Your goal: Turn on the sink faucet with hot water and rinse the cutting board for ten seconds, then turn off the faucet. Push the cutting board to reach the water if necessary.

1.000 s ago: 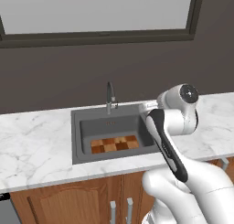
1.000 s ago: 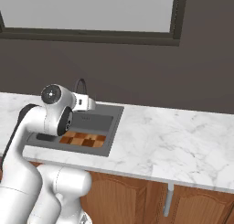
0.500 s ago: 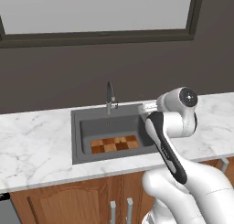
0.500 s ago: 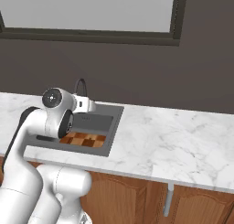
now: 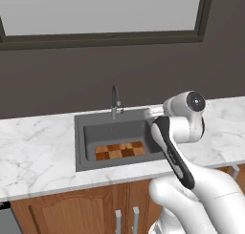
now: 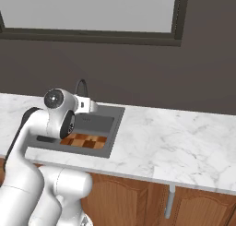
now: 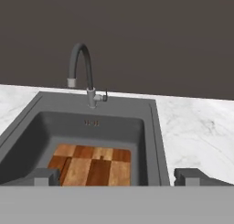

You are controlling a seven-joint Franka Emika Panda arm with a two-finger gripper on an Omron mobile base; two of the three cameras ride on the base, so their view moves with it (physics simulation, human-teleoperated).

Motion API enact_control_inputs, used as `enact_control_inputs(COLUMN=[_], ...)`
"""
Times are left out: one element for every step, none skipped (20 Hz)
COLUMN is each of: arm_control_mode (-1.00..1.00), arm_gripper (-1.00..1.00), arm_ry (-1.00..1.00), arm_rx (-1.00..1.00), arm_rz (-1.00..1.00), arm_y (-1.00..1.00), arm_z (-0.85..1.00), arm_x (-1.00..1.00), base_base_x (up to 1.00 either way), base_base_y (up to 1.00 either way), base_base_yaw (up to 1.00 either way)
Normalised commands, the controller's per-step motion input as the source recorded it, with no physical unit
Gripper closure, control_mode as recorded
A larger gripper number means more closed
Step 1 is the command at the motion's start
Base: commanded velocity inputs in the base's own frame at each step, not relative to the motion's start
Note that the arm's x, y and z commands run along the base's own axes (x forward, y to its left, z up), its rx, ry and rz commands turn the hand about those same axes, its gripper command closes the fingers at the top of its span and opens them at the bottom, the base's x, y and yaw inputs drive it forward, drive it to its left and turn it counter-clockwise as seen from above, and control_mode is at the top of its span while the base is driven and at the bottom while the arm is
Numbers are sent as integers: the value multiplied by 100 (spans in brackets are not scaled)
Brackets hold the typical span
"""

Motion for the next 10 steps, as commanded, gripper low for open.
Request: enact_control_inputs(arm_control_mode=[-100,-100,-100,-100,-100,-100,-100,-100,-100,-100], arm_gripper=[-100,-100,-100,-100,-100,-100,-100,-100,-100,-100], arm_ry=[0,0,0,0,0,0,0,-1,-1,-1], arm_rx=[0,0,0,0,0,0,0,0,0,0], arm_rz=[0,0,0,0,0,0,0,0,0,0], arm_y=[0,0,0,0,0,0,0,0,0,0], arm_z=[-10,-11,-11,-14,-14,-14,-14,-14,-12,-10], arm_x=[18,19,23,29,31,32,32,34,34,38], base_base_x=[0,0,0,0,0,0,0,0,0,0], base_base_y=[0,0,0,0,0,0,0,0,0,0], base_base_yaw=[0,0,0,0,0,0,0,0,0,0])
